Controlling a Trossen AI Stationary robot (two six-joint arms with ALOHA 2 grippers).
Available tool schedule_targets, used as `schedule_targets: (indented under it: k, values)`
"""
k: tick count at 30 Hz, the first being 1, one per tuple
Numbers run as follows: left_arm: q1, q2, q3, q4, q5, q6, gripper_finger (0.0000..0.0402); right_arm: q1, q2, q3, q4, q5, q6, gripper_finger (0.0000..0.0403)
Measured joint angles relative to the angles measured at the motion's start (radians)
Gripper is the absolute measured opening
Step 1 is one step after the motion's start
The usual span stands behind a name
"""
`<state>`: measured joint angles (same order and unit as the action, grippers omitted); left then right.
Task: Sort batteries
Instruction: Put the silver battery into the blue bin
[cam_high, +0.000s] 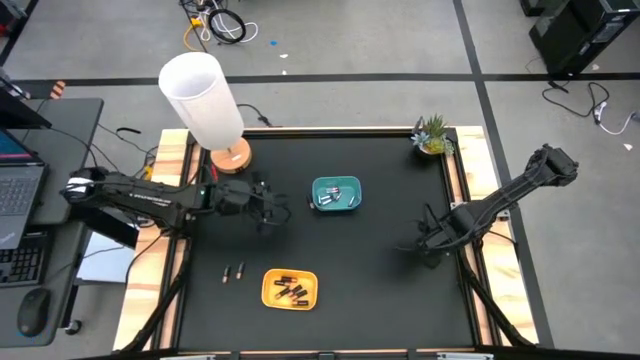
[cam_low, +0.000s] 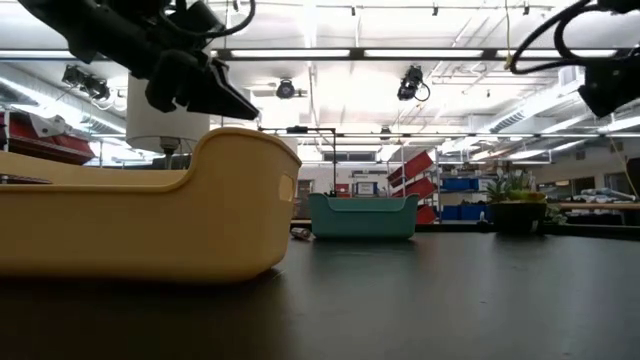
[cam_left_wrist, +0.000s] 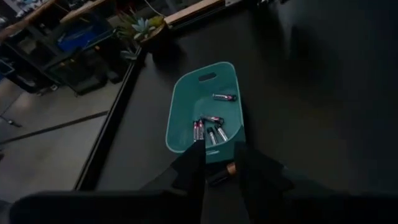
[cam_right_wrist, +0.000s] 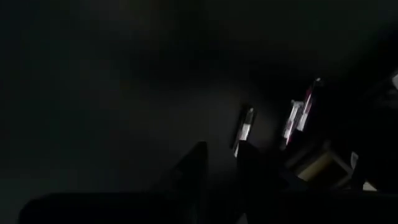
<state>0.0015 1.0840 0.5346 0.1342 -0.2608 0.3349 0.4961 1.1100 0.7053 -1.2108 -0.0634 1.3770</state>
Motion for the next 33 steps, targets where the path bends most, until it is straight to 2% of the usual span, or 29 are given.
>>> schedule_targets:
  k: [5, 6, 9, 11, 13, 16, 18, 21, 25, 30, 33]
  values:
    - [0.021, 0.000, 0.000, -0.009, 0.039, 0.005, 0.0099, 0.001, 0.023, 0.000, 0.008, 0.049, 0.070, 0.0055]
    - [0.021, 0.000, 0.000, -0.015, 0.039, 0.005, 0.0099, 0.001, 0.040, -0.002, 0.047, 0.045, 0.085, 0.0053]
    - [0.021, 0.000, 0.000, -0.034, 0.039, 0.025, 0.0099, -0.006, 0.103, 0.002, 0.305, 0.054, 0.064, 0.0050]
    - [0.022, 0.001, 0.000, -0.036, 0.039, 0.032, 0.0099, -0.009, 0.163, 0.002, 0.365, 0.061, 0.042, 0.0050]
    - [0.025, 0.001, 0.000, -0.032, 0.044, 0.040, 0.0099, -0.009, 0.224, 0.001, 0.325, 0.038, 0.039, 0.0050]
    - [0.028, 0.001, 0.001, -0.037, 0.066, 0.041, 0.0099, 0.021, 0.282, -0.002, 0.204, -0.058, 0.085, 0.0050]
    - [0.027, 0.001, 0.002, -0.050, 0.087, 0.034, 0.0099, 0.051, 0.288, -0.001, 0.168, -0.094, 0.137, 0.0051]
    - [0.027, 0.001, -0.005, -0.054, 0.104, 0.031, 0.0099, 0.108, 0.267, -0.001, 0.127, -0.092, 0.245, 0.0058]
    - [0.027, 0.001, -0.028, -0.026, 0.115, 0.031, 0.0099, 0.198, 0.228, -0.001, 0.037, -0.050, 0.430, 0.0071]
    - [0.027, 0.001, -0.033, -0.029, 0.121, 0.028, 0.0099, 0.331, 0.200, 0.000, 0.004, 0.164, 0.721, 0.0080]
    - [0.027, 0.001, -0.033, -0.028, 0.121, 0.028, 0.0099, 0.372, 0.226, 0.000, -0.003, 0.192, 0.816, 0.0080]
